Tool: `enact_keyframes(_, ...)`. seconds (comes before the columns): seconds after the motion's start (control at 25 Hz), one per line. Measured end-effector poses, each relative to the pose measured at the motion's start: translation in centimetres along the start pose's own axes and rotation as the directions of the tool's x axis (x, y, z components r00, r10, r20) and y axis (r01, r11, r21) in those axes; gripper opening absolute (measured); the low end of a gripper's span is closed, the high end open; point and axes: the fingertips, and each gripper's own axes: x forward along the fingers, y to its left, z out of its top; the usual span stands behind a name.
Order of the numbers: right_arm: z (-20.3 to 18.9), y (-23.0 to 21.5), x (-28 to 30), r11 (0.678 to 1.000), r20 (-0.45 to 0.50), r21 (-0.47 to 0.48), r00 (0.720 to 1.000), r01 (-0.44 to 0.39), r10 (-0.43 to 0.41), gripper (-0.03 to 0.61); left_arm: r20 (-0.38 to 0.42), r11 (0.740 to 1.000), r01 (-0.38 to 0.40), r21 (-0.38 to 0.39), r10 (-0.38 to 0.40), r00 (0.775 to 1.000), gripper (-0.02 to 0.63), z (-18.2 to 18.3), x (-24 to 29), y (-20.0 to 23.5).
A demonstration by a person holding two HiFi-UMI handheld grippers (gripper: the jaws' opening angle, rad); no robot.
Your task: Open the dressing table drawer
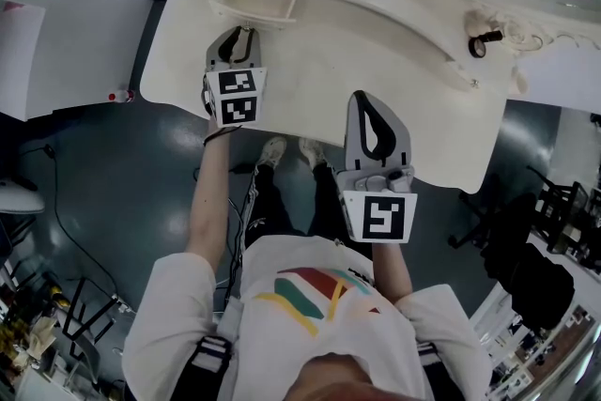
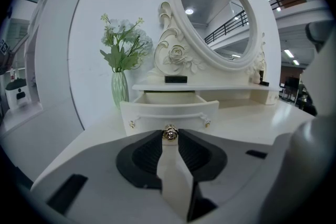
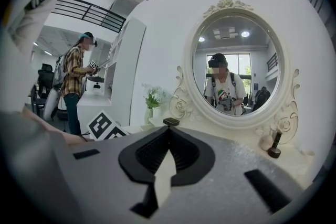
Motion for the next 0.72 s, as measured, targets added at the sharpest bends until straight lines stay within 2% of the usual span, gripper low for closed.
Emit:
enact_keyframes(0.36, -0.1, 0.3, -0.1, 1.0, -0.003, -0.005, 1.0, -0.009, 0.009, 0.0, -0.007, 1.0, -0.002, -0.006, 0.002, 1.0, 0.092, -0.2, 0.1, 0.0)
enact_keyframes(0.56, 0.1, 0.1, -0.3, 1.0, 0.002, -0.008, 1.0, -0.007, 0.007, 0.0, 0.004, 1.0, -0.013, 0.016, 0.013, 1.0, 0.092, 0.4, -0.2, -0.1)
enact_keyframes(0.72, 1.2, 0.1, -0.2, 1.0, 0.036, -0.009, 0.999, -0.003, 0.003, 0.0, 0.023, 1.0, -0.02, 0.015, 0.02, 1.0, 0.092, 1.6, -0.7, 0.1)
